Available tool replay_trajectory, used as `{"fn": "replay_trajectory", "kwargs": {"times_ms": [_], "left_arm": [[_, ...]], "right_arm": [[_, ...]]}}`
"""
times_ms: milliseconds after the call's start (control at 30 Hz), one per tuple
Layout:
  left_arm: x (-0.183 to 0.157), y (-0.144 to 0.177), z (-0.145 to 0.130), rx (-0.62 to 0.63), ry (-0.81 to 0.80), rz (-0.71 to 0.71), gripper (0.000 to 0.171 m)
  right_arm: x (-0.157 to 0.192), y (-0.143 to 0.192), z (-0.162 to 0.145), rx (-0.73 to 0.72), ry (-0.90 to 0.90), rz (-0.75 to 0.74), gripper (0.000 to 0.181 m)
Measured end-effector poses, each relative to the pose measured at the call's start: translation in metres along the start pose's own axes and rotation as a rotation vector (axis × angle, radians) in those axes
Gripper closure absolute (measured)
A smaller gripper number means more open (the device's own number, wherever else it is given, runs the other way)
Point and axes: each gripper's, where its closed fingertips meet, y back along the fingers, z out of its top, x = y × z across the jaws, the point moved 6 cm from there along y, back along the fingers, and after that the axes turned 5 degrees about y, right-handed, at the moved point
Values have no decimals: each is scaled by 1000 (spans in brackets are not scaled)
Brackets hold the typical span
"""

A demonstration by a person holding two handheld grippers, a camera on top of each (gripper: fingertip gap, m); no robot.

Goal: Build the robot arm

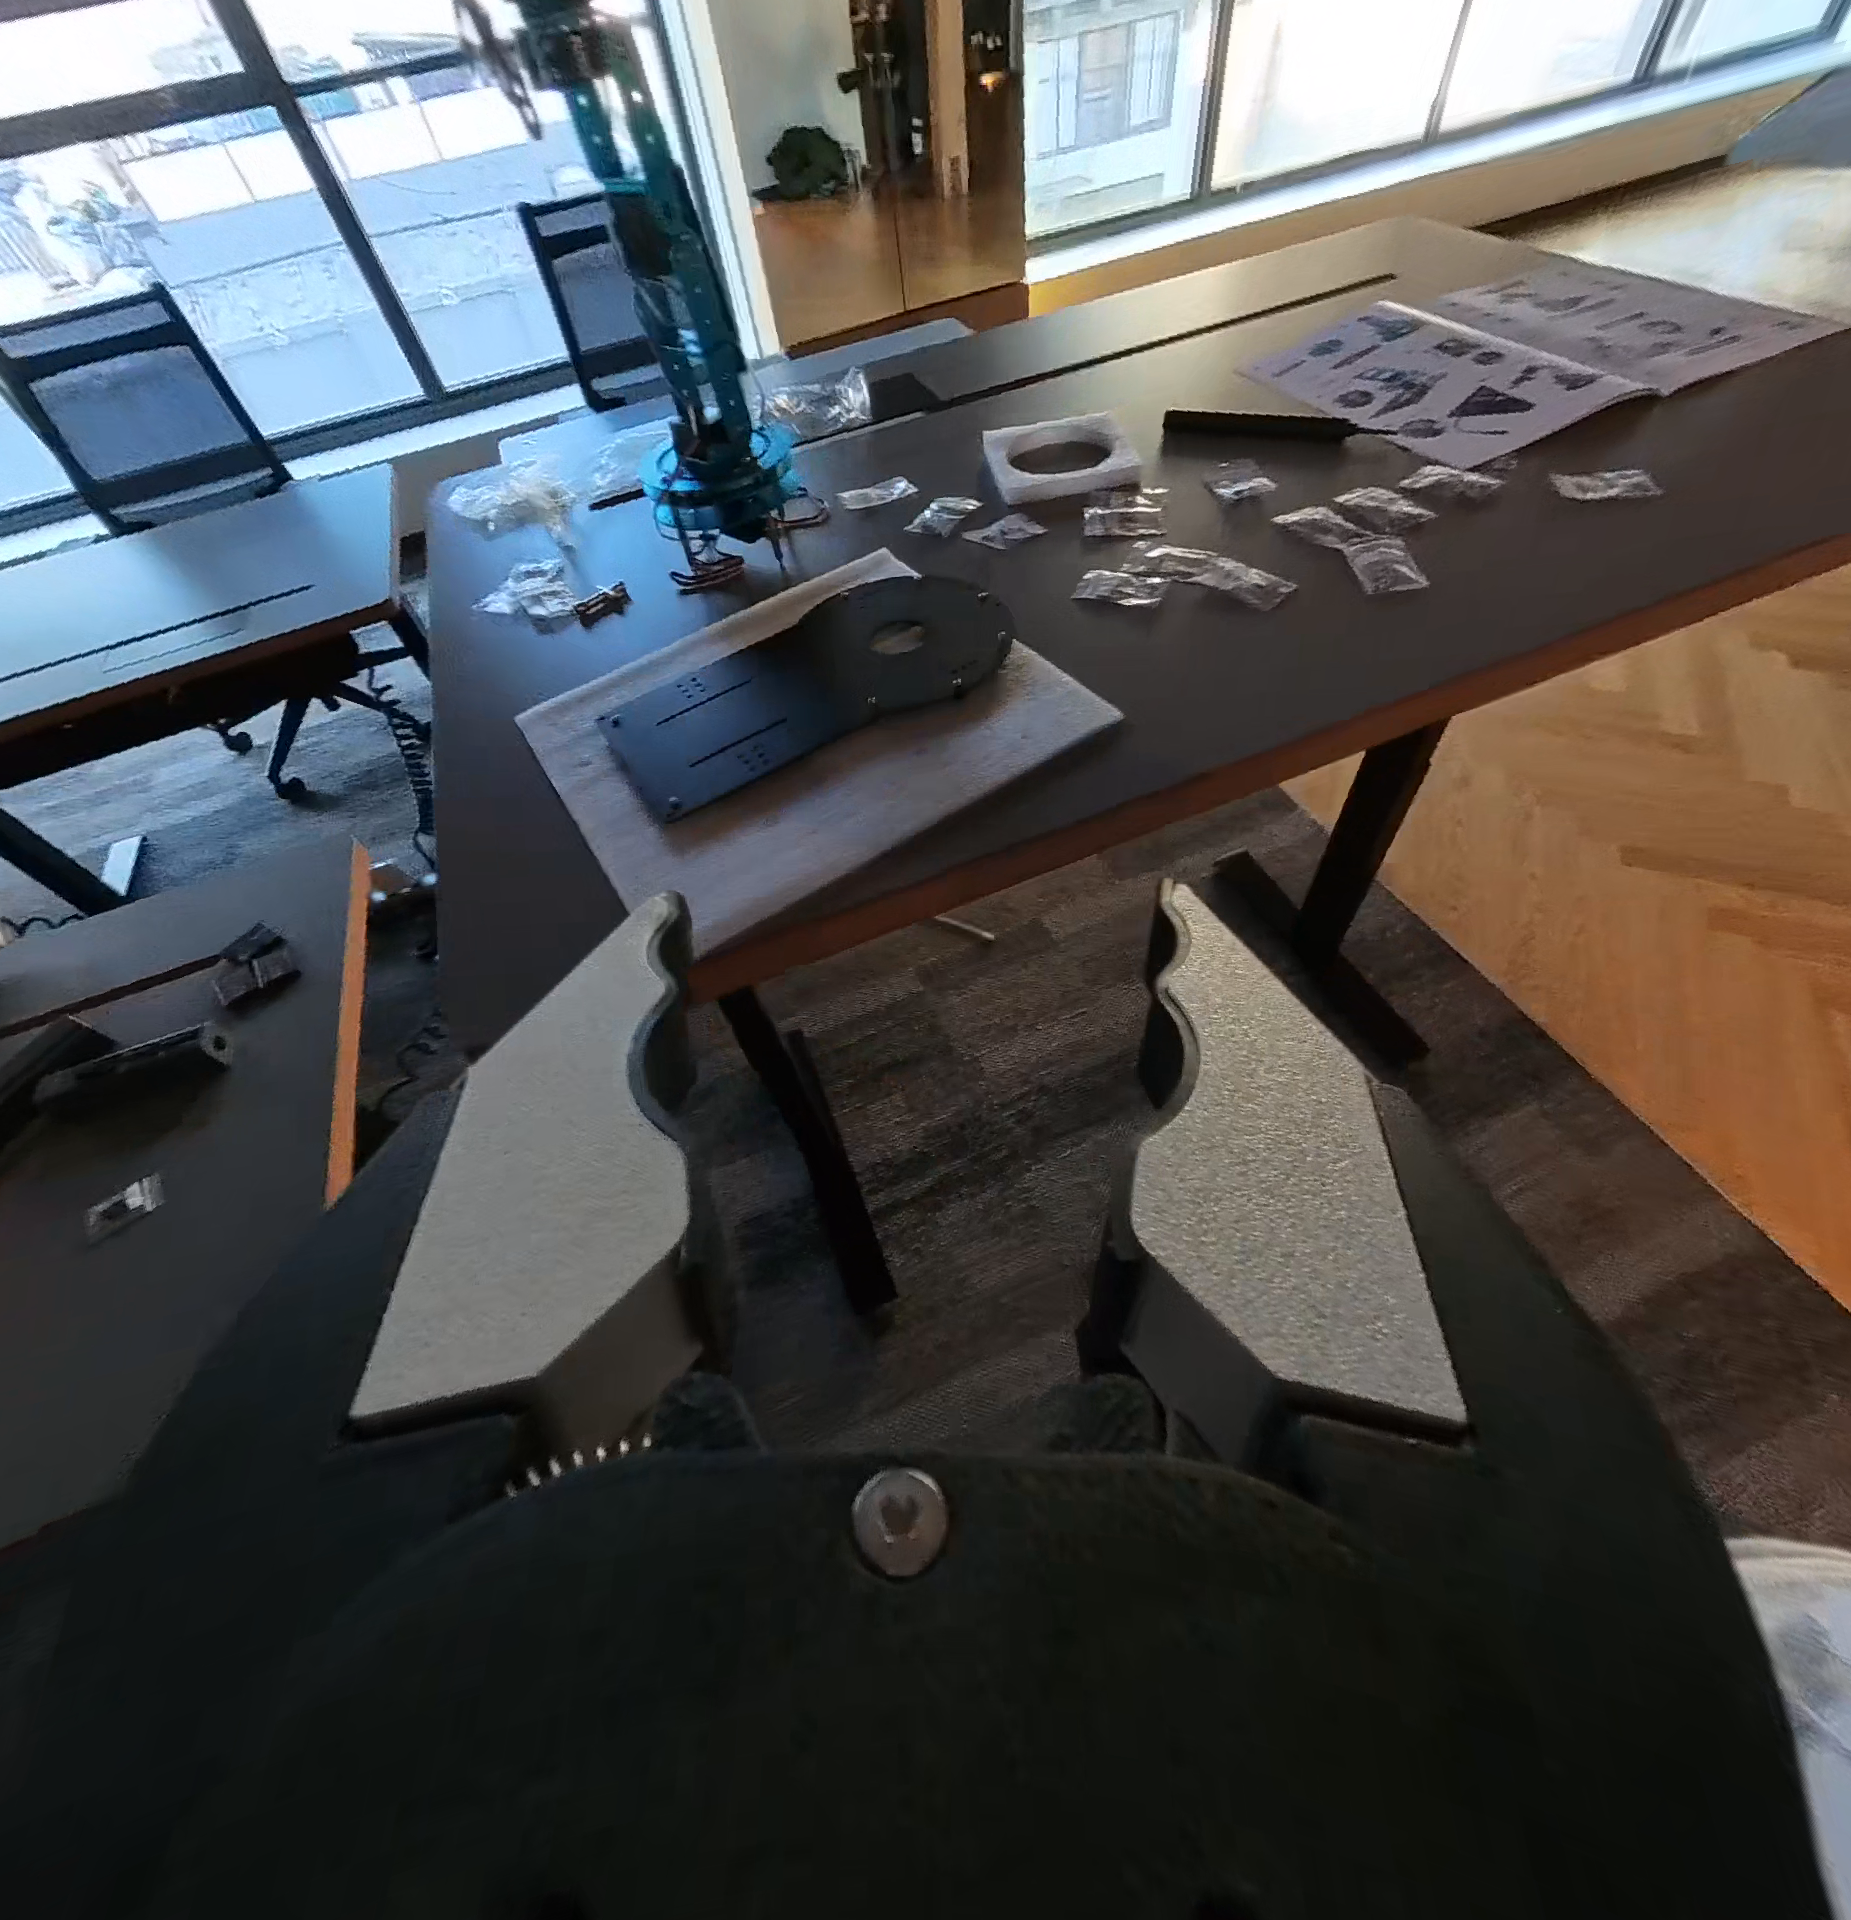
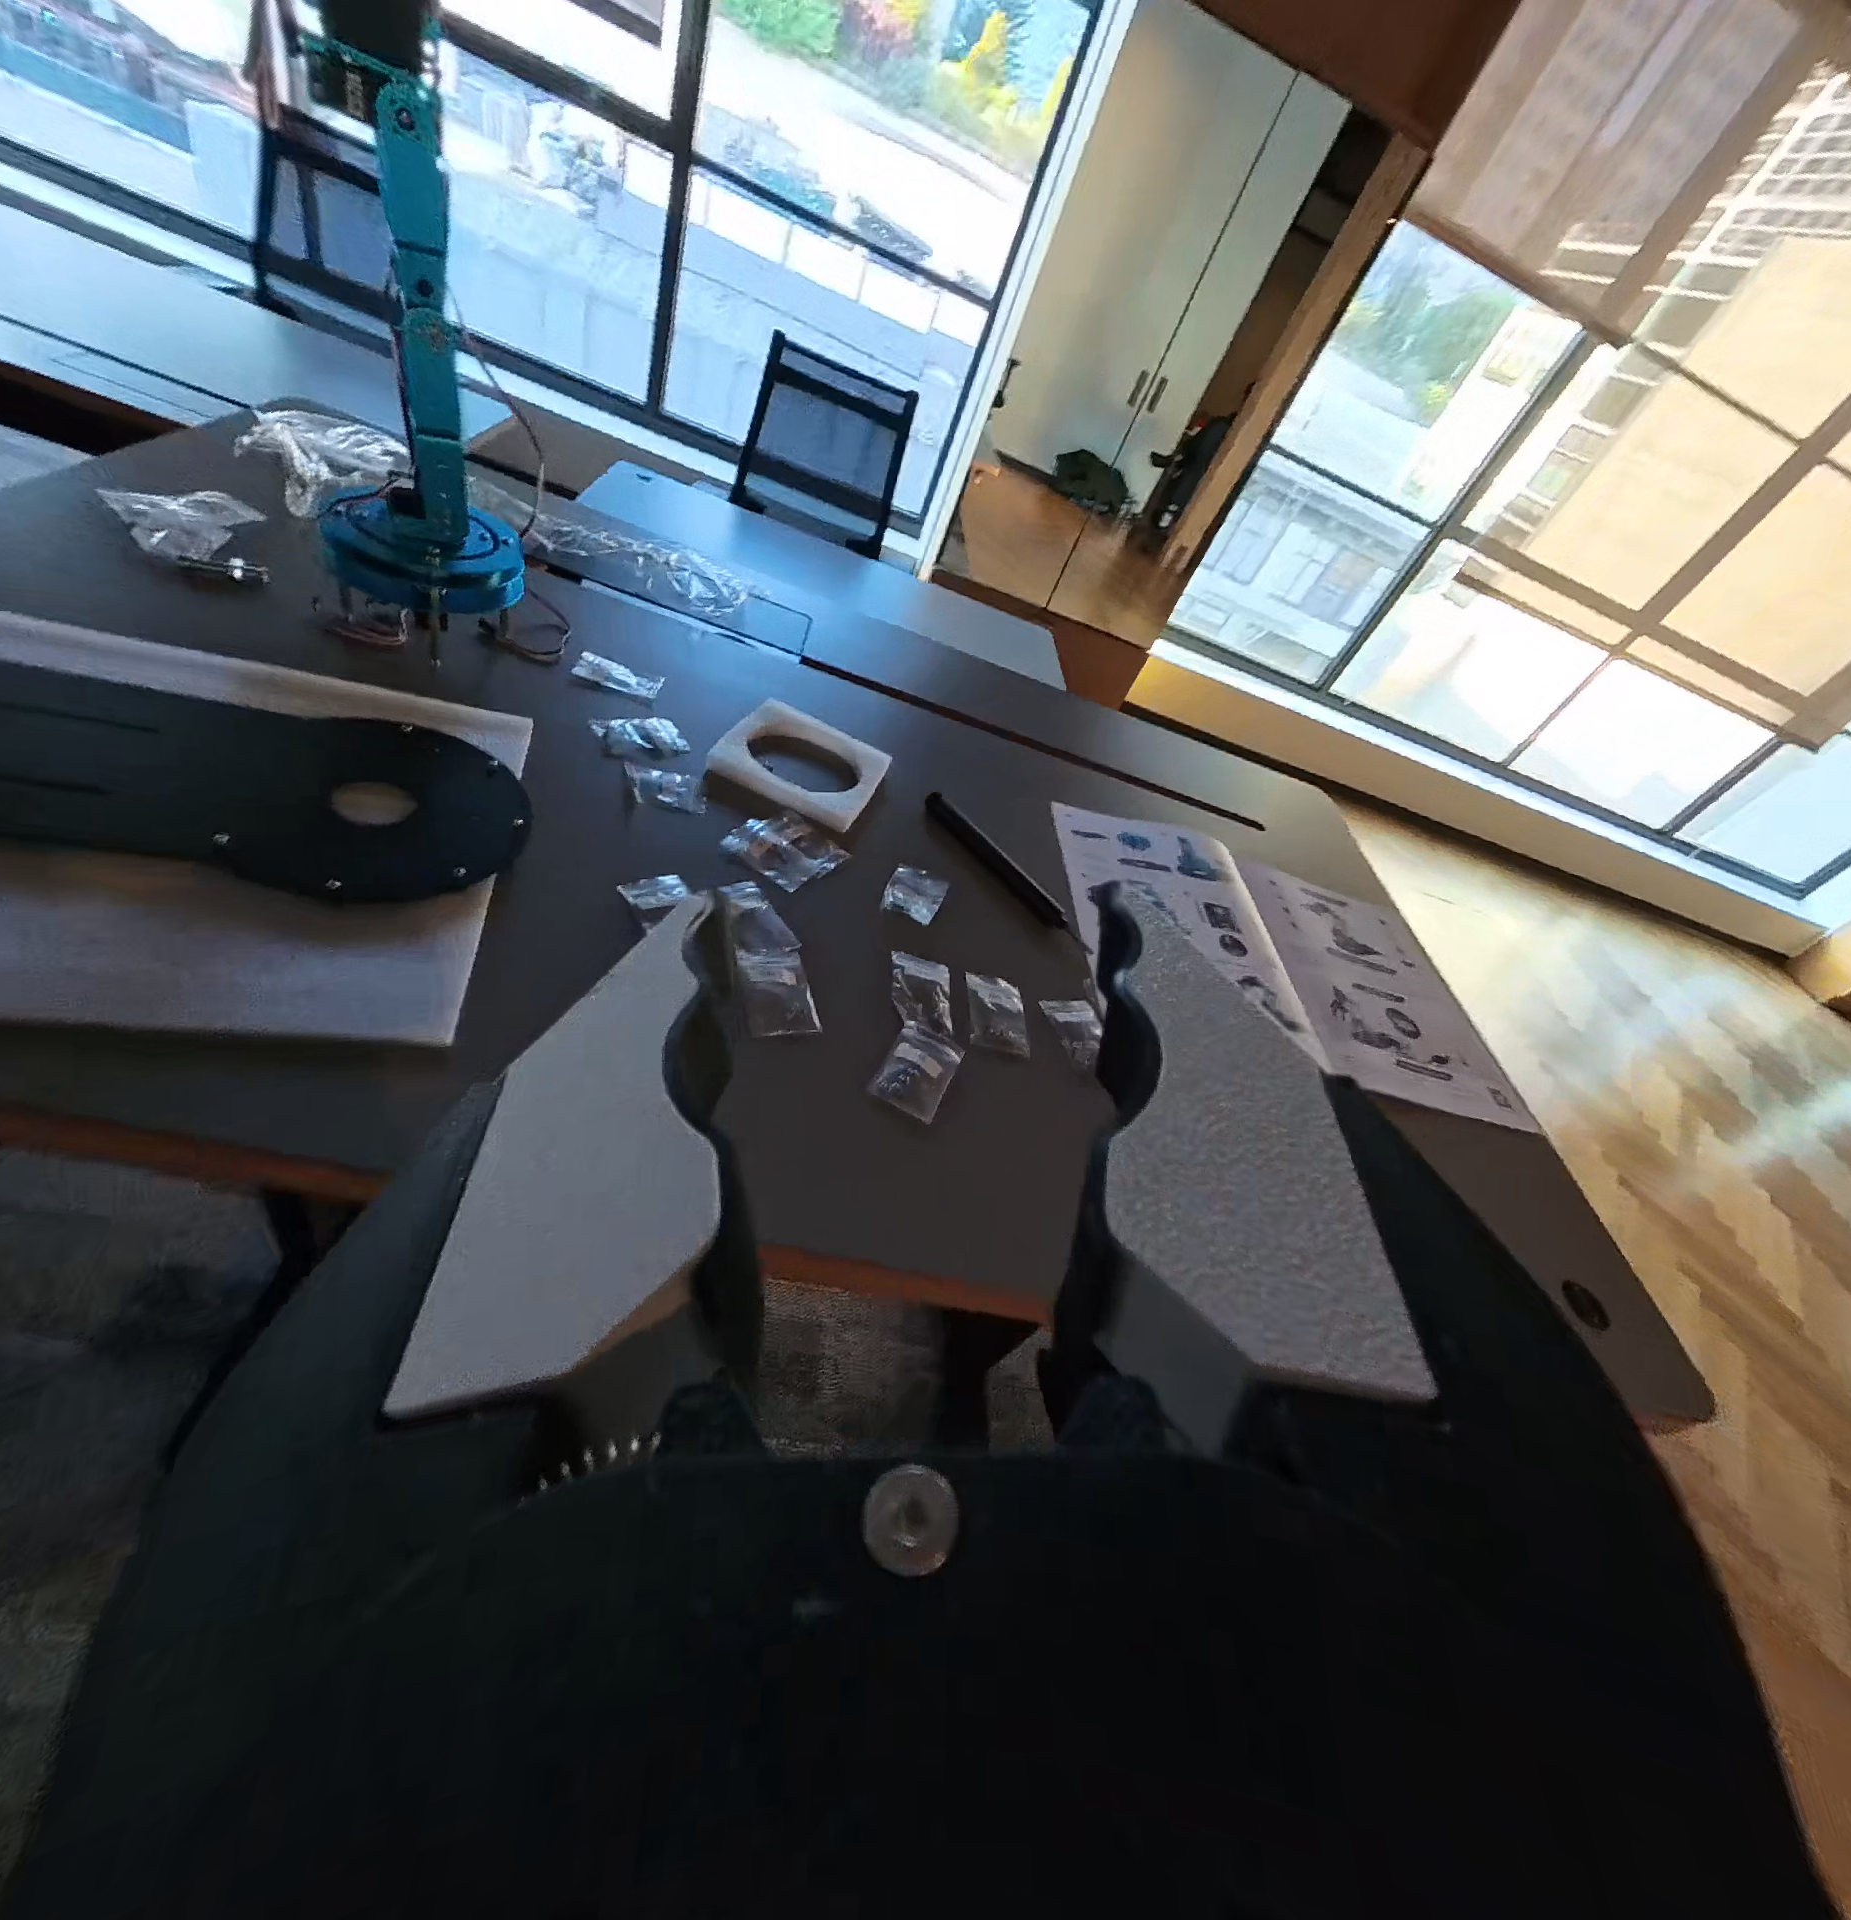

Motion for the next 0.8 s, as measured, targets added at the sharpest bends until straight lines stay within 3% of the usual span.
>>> {"fn": "replay_trajectory", "kwargs": {"times_ms": [100,167,267,400,500,667,800], "left_arm": [[-9,-26,28,82,-136,124,80],[-12,-39,69,117,-327,322,79],[-35,-47,138,51,-542,577,78],[-110,-54,195,-113,-489,571,82],[-172,-64,220,-210,-464,576,84],[-264,-99,235,-232,-438,524,83],[-313,-120,236,-197,-450,518,83]], "right_arm": [[-13,5,-14,-19,-40,65,112],[-28,9,-29,-28,-58,97,112],[-63,16,-61,-16,-39,111,112],[-136,33,-115,45,35,90,111],[-210,52,-159,89,67,45,111],[-324,84,-223,114,10,-61,111],[-369,95,-245,96,-24,-35,112]]}}
